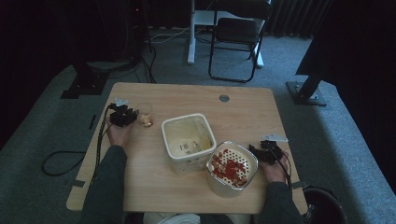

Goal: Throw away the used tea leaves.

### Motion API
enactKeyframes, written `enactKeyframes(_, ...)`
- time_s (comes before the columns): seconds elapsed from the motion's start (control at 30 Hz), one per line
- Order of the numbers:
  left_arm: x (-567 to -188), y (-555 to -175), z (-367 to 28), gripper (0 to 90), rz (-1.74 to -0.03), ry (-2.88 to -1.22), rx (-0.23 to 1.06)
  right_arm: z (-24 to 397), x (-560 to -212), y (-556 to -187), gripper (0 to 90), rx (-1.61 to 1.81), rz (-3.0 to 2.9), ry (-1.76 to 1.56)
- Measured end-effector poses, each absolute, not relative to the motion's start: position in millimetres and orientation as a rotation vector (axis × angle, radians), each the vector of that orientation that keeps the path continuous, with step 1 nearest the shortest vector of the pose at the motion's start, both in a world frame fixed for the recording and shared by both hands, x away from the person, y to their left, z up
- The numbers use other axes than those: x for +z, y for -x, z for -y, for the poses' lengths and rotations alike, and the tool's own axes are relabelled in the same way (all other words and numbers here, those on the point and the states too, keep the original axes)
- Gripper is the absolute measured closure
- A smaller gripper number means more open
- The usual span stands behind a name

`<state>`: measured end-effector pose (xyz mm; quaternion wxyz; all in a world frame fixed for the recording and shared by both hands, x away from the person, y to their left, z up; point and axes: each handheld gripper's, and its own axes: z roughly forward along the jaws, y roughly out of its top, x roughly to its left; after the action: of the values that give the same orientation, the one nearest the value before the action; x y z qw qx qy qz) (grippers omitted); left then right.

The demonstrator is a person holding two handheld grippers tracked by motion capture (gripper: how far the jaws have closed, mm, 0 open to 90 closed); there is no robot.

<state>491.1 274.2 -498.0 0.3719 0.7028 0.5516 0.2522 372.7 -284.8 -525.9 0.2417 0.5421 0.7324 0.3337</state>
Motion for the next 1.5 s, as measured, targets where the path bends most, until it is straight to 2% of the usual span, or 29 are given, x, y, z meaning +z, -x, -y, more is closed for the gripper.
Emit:
enactKeyframes(0.43, -508.3, -490.8, -233.9, 60.6, -1.357, -1.891, 0.561, 284.8, -525.9, -372.9, 39.9, 0.911, -2.002, -1.484)
enactKeyframes(0.6, -501.6, -487.4, -233.7, 57.7, -1.342, -1.889, 0.545, 285.2, -525.9, -372.7, 39.5, 0.912, -2.004, -1.485)
enactKeyframes(0.73, -497.0, -482.2, -241.5, 53.2, -1.331, -1.874, 0.527, 285.7, -525.8, -372.6, 39.0, 0.911, -2.005, -1.484)
enactKeyframes(1.07, -488.5, -451.5, -255.7, 39.9, -1.152, -1.847, 0.472, 286.1, -525.9, -372.5, 38.5, 0.91, -2.006, -1.483)
enactKeyframes(1.3, -486.0, -442.5, -242.4, 30.5, -1.016, -1.885, 0.458, 286.3, -525.9, -372.8, 37.7, 0.908, -2.004, -1.485)
enactKeyframes(1.5, -480.4, -450.3, -223.8, 27.3, -0.994, -1.883, 0.48, 286.3, -525.9, -372.8, 37.5, 0.908, -2.004, -1.485)
